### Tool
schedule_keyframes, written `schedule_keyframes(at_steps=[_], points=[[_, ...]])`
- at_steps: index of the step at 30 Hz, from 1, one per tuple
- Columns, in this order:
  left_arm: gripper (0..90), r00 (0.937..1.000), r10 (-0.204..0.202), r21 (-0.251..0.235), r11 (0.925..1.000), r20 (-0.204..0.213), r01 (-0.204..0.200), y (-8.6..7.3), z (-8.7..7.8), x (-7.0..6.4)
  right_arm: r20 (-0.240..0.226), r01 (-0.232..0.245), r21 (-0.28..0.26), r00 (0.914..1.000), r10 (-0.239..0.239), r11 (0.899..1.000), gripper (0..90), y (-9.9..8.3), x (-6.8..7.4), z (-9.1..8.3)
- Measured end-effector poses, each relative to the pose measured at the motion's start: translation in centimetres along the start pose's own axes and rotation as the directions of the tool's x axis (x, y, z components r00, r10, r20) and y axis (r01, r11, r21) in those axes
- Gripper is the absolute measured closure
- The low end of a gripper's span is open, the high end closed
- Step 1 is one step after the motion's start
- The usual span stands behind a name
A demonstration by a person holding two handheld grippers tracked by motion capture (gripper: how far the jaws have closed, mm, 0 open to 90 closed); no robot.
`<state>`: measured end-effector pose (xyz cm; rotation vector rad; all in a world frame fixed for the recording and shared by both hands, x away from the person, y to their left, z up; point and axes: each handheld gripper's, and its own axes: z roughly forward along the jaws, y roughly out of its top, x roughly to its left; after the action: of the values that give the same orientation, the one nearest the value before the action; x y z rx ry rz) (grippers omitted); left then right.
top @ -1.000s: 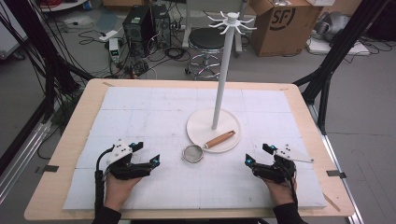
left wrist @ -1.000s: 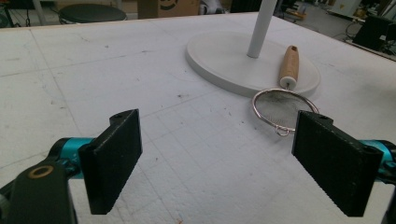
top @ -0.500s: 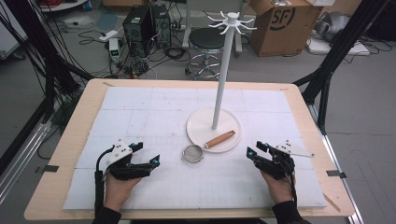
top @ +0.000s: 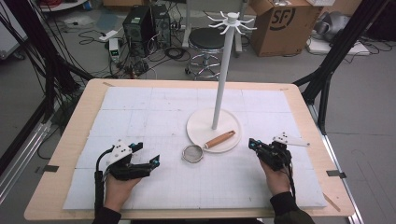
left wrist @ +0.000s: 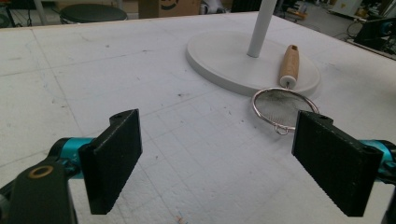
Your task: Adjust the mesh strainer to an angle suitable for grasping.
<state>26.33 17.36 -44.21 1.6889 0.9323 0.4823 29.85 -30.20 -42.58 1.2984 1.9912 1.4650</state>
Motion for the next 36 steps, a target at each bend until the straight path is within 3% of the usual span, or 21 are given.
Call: schedule_keyframes(at_steps=[11,21,25,27,28,33,34,36], points=[[16.5,1.0000,-0.004,0.000,1.0000,-0.001,0.004,-0.1,-0.1,-0.1,-0.020,-0.077,0.052,0.9968,0.078,0.996,89.6,2.2,-1.1,2.6],[16.5,1.0000,-0.005,-0.004,1.0000,0.007,0.005,-0.1,-0.2,-0.2,-0.044,-0.144,0.121,0.9878,0.150,0.982,89.8,2.7,-1.7,5.4],[16.5,0.9999,-0.009,-0.006,0.9999,0.009,0.009,-0.1,-0.2,-0.2,-0.055,-0.195,0.162,0.9770,0.206,0.967,89.8,3.0,-2.4,7.1],[16.5,0.9999,-0.011,-0.011,0.9999,0.009,0.011,-0.1,-0.2,-0.2,-0.028,-0.201,0.172,0.9776,0.209,0.964,89.8,3.2,-2.7,7.7],[16.6,0.9999,-0.010,-0.011,0.9999,0.011,0.010,-0.1,-0.2,-0.2,-0.023,-0.223,0.172,0.9730,0.230,0.960,89.8,3.2,-3.0,8.0],[16.6,0.9998,-0.011,-0.011,0.9999,0.016,0.011,-0.1,-0.1,-0.2,0.001,-0.271,0.186,0.9613,0.276,0.944,89.9,2.7,-4.3,8.5],[16.6,0.9998,-0.012,-0.012,0.9998,0.016,0.013,-0.1,-0.1,-0.2,-0.009,-0.288,0.185,0.9555,0.295,0.940,89.9,2.6,-4.5,8.7],[16.6,0.9998,-0.015,-0.012,0.9998,0.015,0.015,-0.1,-0.1,-0.1,-0.017,-0.293,0.198,0.9530,0.303,0.935,89.9,2.5,-4.5,8.9]])
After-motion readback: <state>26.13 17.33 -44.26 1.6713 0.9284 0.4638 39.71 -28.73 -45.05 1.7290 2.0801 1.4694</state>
